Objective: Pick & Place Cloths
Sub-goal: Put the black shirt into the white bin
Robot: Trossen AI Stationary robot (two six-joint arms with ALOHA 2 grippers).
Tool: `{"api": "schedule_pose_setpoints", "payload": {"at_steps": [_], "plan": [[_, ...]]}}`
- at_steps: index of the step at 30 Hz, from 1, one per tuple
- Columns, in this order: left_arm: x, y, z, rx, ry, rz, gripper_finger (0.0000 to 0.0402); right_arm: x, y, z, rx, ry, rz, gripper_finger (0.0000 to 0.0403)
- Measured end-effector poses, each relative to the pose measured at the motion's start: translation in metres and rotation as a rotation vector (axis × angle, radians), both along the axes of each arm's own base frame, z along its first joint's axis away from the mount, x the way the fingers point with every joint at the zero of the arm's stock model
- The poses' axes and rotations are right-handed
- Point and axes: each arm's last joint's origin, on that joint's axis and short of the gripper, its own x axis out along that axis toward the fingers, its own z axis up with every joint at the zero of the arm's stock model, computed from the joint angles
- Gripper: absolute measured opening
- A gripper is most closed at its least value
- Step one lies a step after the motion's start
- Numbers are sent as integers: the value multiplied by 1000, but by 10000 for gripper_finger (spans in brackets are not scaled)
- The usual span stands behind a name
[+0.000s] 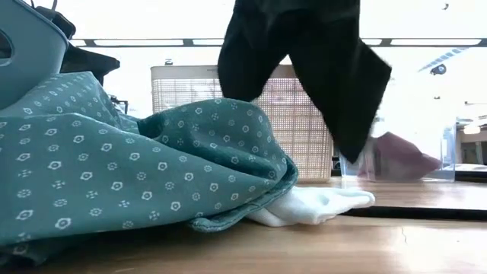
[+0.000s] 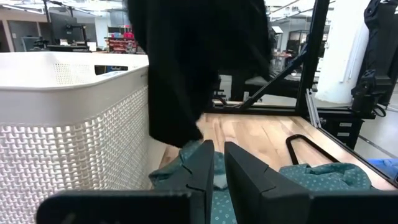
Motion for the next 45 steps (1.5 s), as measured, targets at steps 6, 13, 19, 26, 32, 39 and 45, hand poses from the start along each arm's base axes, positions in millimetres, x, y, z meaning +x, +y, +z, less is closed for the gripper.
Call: {"api": "schedule_pose_setpoints", "payload": {"at_steps": [6,13,19,26,32,39,45], "plan": [[0,0,0,0,0,0,44,2,-19,24,-76,-130,-90,24],[0,0,0,0,0,0,44,10,-51,55,-209,-240,-240,24],[0,0,0,0,0,0,44,32,-86,66,-256,-275,-312,24],[0,0,0,0,0,0,44,63,-111,80,-302,-385,-213,24],[0,0,0,0,0,0,44,88,-131,70,-258,-399,-237,24],[0,0,0,0,0,0,44,105,-139,41,-140,-207,-226,24],[0,0,0,0,0,0,44,116,-146,5,0,33,-239,24]]}}
